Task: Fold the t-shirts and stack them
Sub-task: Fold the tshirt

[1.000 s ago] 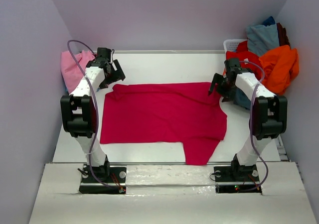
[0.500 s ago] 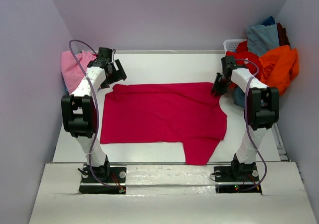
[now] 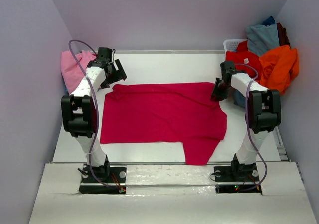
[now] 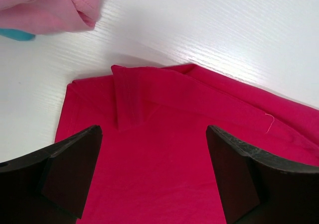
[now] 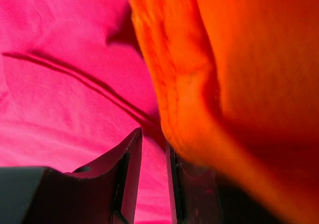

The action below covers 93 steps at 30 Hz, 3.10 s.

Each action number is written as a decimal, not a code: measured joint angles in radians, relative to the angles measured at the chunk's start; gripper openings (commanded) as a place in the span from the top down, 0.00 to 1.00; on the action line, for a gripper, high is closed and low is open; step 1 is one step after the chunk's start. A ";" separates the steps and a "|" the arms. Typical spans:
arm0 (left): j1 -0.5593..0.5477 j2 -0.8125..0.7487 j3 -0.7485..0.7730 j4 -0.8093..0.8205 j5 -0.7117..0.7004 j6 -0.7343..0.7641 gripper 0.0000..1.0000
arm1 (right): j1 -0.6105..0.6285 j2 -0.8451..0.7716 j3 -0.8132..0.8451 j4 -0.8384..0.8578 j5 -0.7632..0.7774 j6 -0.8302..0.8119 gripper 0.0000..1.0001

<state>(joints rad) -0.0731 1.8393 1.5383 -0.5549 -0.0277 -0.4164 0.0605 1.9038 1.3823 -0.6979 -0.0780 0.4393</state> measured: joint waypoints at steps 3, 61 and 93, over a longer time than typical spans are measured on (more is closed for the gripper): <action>0.000 0.000 0.000 0.002 0.002 0.000 0.01 | 0.001 -0.013 -0.023 0.001 0.000 0.001 0.69; -0.032 0.000 0.000 0.005 0.000 0.000 0.01 | 0.177 -0.160 -0.025 -0.036 0.076 0.006 0.69; -0.032 0.000 0.009 0.003 0.004 0.008 0.01 | 0.177 0.366 0.547 -0.202 0.058 0.045 0.70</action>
<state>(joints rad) -0.1047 1.8393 1.5471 -0.5518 -0.0235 -0.4084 0.2379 2.2700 1.9293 -0.8997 -0.0204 0.4839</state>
